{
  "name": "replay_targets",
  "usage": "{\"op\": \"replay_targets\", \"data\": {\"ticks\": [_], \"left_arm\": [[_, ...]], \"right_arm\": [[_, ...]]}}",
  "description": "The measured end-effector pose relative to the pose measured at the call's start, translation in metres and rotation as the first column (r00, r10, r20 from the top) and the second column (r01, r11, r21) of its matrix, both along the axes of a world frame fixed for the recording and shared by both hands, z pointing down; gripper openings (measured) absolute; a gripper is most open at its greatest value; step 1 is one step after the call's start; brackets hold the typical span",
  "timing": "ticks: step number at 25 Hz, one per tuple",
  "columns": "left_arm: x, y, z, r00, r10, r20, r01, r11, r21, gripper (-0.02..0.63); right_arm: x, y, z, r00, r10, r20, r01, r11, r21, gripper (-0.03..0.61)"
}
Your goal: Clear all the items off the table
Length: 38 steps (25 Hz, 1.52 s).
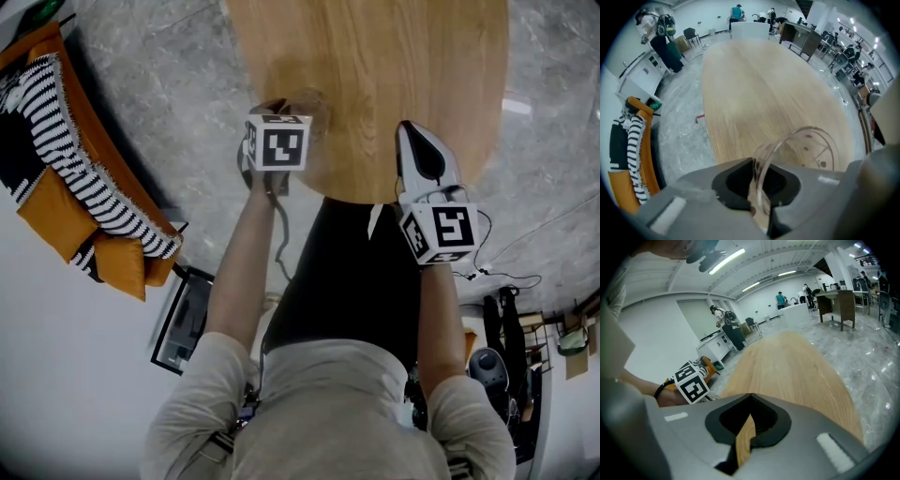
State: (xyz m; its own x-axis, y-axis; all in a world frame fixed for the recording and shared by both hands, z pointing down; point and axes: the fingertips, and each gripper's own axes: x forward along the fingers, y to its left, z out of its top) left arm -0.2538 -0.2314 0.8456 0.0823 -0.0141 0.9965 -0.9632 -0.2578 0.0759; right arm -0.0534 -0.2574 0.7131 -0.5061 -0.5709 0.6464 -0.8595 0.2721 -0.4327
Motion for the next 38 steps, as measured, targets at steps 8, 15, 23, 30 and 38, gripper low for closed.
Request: {"op": "replay_targets", "data": {"ticks": [8,15,23,30,38], "left_arm": [[0.002,0.007,-0.001,1.0,-0.025,-0.011,0.025,1.0,-0.008,0.043],[0.008,0.011,-0.014,1.0,0.004,-0.018,-0.004,1.0,-0.004,0.043],[0.03,0.01,-0.041,0.999,0.02,-0.039,-0.019,0.999,0.03,0.043],[0.053,0.017,-0.089,0.998,0.01,-0.067,-0.005,0.998,0.069,0.043],[0.089,0.033,-0.154,0.993,-0.035,-0.112,0.049,0.991,0.123,0.043]], "right_arm": [[0.006,0.004,0.0,1.0,0.005,0.002,-0.005,1.0,0.002,0.006],[0.01,0.001,-0.011,1.0,0.011,0.004,-0.011,1.0,0.019,0.006],[0.028,-0.003,-0.033,1.0,0.017,-0.007,-0.017,0.998,0.052,0.006],[0.039,0.001,-0.076,1.0,-0.007,-0.018,0.008,0.996,0.084,0.006],[0.036,0.015,-0.135,0.993,-0.113,-0.029,0.115,0.985,0.125,0.006]]}}
